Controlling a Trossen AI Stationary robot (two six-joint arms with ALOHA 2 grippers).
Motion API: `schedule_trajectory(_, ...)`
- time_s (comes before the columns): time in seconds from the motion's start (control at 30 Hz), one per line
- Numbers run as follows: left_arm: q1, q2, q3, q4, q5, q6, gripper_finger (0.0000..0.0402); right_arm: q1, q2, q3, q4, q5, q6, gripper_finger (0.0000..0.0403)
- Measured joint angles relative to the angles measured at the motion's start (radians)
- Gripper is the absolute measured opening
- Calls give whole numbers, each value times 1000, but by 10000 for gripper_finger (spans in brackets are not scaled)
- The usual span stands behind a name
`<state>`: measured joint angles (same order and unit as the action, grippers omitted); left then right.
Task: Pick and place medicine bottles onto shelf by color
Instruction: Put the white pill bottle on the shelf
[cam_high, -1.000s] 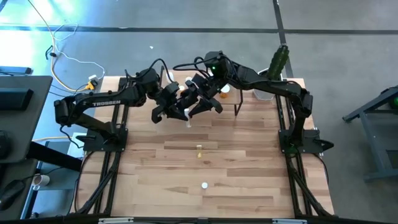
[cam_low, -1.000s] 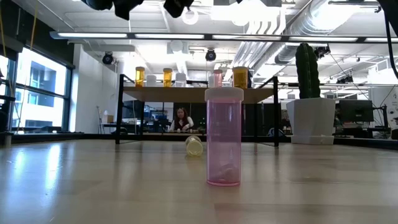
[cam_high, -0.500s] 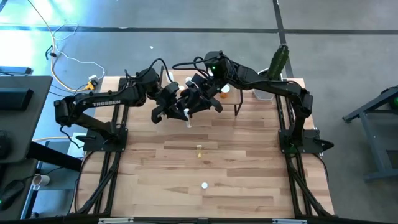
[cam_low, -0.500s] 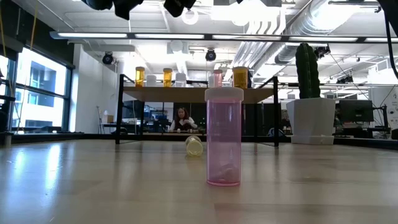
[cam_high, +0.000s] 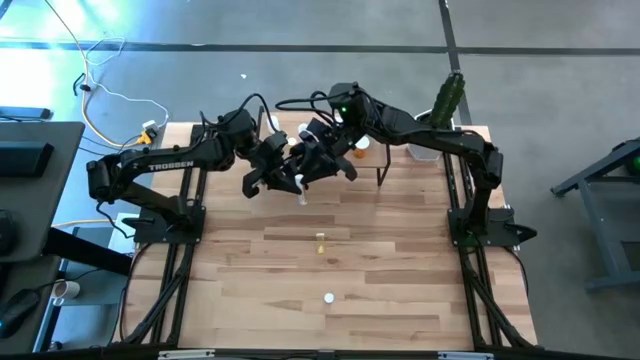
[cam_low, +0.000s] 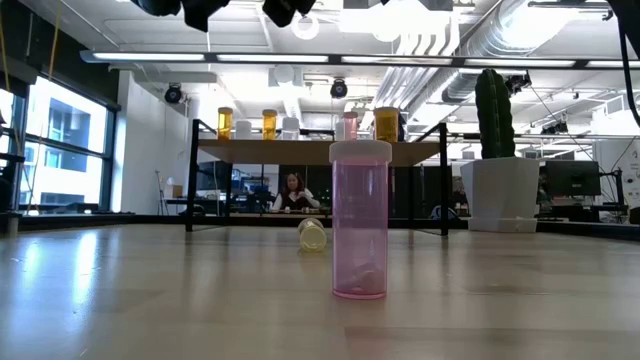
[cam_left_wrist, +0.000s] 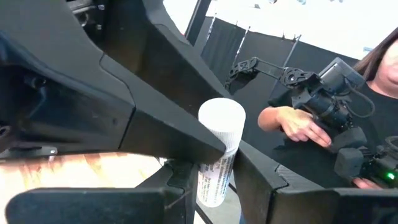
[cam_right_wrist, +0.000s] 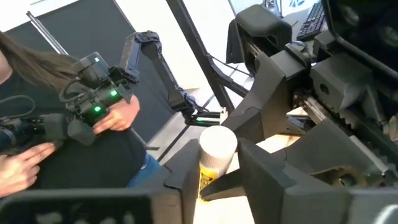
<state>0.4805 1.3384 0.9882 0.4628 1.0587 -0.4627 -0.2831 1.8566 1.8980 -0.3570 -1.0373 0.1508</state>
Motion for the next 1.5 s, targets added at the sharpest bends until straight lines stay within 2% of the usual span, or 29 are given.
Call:
schedule_trajectory(0.13, 7, -1, 0, -2, 8, 1, 74, 9, -1, 0, 19, 47, 6, 143)
schedule_trajectory(0.23, 11, -1, 0, -3, 8, 1, 74, 9, -1, 0, 24, 64, 5, 155)
schedule_trajectory(0.53, 11, 0, 0, 1, 6, -7, 74, 22, -1, 0, 29, 110, 8, 144)
schedule_trajectory(1.0, 11, 1, 0, 4, 38, -257, 74, 30, 0, 0, -22, 96, -62, 136)
schedule_trajectory(1.13, 11, 1, 0, 5, 39, -305, 74, 31, 0, 0, -33, 92, -65, 121)
schedule_trajectory(1.37, 11, 1, 0, 5, 41, -330, 74, 31, 0, 0, -50, 77, -69, 65)
schedule_trajectory(1.5, 11, 1, 0, 5, 41, -330, 74, 31, 0, 0, -49, 77, -63, 56)
